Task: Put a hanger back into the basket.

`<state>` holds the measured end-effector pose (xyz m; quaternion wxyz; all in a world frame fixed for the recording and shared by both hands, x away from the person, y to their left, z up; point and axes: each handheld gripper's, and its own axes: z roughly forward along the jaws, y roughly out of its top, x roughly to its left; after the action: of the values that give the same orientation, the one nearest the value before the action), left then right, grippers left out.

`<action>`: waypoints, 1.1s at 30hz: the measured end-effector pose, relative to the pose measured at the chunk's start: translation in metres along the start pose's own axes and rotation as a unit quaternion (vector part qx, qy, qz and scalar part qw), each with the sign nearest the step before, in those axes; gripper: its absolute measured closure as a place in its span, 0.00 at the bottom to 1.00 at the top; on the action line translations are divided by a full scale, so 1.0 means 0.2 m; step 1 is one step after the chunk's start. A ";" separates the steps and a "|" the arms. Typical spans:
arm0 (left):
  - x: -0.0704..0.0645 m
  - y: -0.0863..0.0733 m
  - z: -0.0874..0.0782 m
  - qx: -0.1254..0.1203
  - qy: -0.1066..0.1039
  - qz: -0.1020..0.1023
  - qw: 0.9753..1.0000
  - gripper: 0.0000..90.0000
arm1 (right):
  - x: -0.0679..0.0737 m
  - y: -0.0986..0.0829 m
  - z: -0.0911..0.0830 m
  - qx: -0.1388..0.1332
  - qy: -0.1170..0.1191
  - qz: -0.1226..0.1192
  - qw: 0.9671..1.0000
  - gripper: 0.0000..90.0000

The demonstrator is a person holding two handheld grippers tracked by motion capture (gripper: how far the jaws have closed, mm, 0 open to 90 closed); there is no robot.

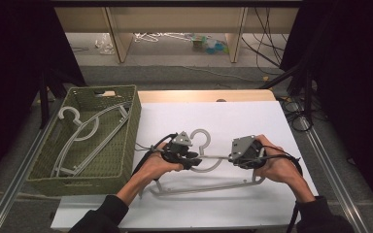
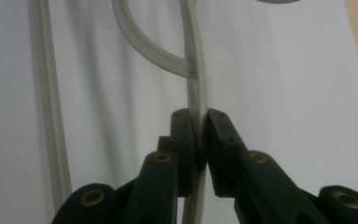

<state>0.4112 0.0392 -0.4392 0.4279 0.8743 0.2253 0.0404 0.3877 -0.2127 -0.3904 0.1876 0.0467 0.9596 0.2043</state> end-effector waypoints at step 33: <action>-0.05 0.05 -0.47 -0.064 0.076 -0.073 0.992 0.90 | 0.06 -0.06 -0.24 -0.187 -0.073 0.219 0.955 0.39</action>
<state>0.3806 0.0977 -0.3713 0.4663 0.8210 0.3172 0.0898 0.3579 -0.2390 -0.3597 0.2137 0.2343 0.8541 0.4122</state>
